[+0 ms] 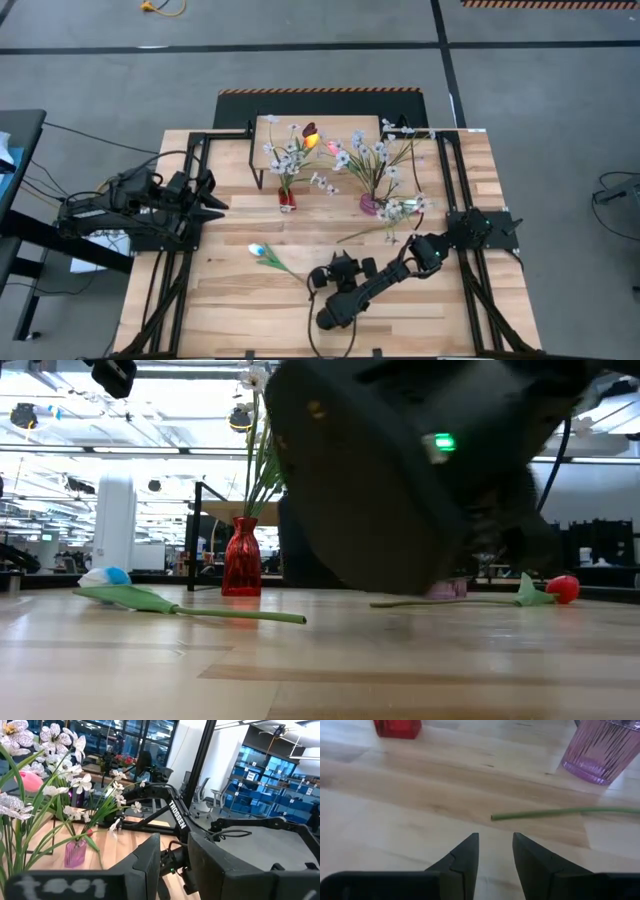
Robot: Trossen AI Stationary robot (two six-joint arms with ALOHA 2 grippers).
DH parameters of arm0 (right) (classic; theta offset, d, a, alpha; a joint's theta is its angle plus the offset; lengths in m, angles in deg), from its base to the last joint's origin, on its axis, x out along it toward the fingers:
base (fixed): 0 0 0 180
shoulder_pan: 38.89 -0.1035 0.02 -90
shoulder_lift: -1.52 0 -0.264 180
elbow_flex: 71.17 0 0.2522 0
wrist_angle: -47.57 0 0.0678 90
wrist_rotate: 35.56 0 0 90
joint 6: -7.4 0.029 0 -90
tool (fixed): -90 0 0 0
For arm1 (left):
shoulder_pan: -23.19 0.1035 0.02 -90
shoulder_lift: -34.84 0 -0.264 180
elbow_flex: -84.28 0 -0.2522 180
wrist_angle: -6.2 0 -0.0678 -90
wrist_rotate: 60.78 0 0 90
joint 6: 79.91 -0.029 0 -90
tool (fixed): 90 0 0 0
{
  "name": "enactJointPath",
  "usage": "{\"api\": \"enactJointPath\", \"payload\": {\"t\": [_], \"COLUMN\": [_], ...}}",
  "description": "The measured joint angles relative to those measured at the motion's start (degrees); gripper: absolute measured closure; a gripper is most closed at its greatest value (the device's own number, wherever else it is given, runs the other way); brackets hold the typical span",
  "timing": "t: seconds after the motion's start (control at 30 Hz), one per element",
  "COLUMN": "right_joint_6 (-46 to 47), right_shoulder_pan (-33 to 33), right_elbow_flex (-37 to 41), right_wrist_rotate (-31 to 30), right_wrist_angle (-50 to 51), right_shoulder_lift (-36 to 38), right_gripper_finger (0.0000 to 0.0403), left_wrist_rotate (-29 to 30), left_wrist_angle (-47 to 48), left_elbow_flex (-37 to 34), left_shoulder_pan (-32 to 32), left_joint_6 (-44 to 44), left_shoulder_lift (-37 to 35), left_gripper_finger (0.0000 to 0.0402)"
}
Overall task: Pick and place flowers into a vace then onto a shelf
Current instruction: Put the red tulip into the red vase
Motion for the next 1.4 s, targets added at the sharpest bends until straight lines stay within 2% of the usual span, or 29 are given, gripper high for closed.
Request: {"api": "enactJointPath", "payload": {"t": [0.37,0.63,0.73,0.87,1.0,1.07,1.13,1.27,1.4], "right_joint_6": [-0.7,-7.1,-11.9,-25.8,-44.3,-52.8,-57.5,-58.9,-52.2], "right_shoulder_pan": [4.0,6.1,5.5,3.7,1.3,-0.2,-1.9,-6.8,-12.7], "right_elbow_flex": [-2.2,-4.4,-6.7,-11.0,-17.7,-15.9,-15.8,-15.8,-15.7], "right_wrist_rotate": [-0.5,-1.4,-3.7,-3.7,2.3,9.7,18.7,30.9,34.1], "right_wrist_angle": [0.0,0.0,0.0,0.0,-0.2,-3.0,-3.9,-3.2,-0.1], "right_shoulder_lift": [0.0,0.1,0.1,0.2,0.2,3.3,6.2,12.7,19.4], "right_gripper_finger": [0.0293,0.031,0.0311,0.031,0.031,0.031,0.031,0.031,0.031], "left_wrist_rotate": [-1.6,-1.7,-1.8,-1.7,-1.7,-1.7,-1.7,-1.6,-1.5], "left_wrist_angle": [1.8,2.2,3.0,3.5,3.5,3.5,3.6,3.6,3.2], "left_elbow_flex": [0.0,0.0,0.0,0.0,0.0,0.0,0.0,0.0,0.0], "left_shoulder_pan": [0.0,0.0,0.0,0.0,0.0,0.0,0.0,0.0,0.0], "left_joint_6": [0.3,0.3,0.3,0.3,0.8,1.1,1.1,1.1,1.1], "left_shoulder_lift": [0.0,0.0,0.0,0.0,0.0,0.0,0.0,0.0,0.0], "left_gripper_finger": [0.0313,0.0313,0.0313,0.0313,0.0313,0.0313,0.0313,0.0313,0.0313]}}
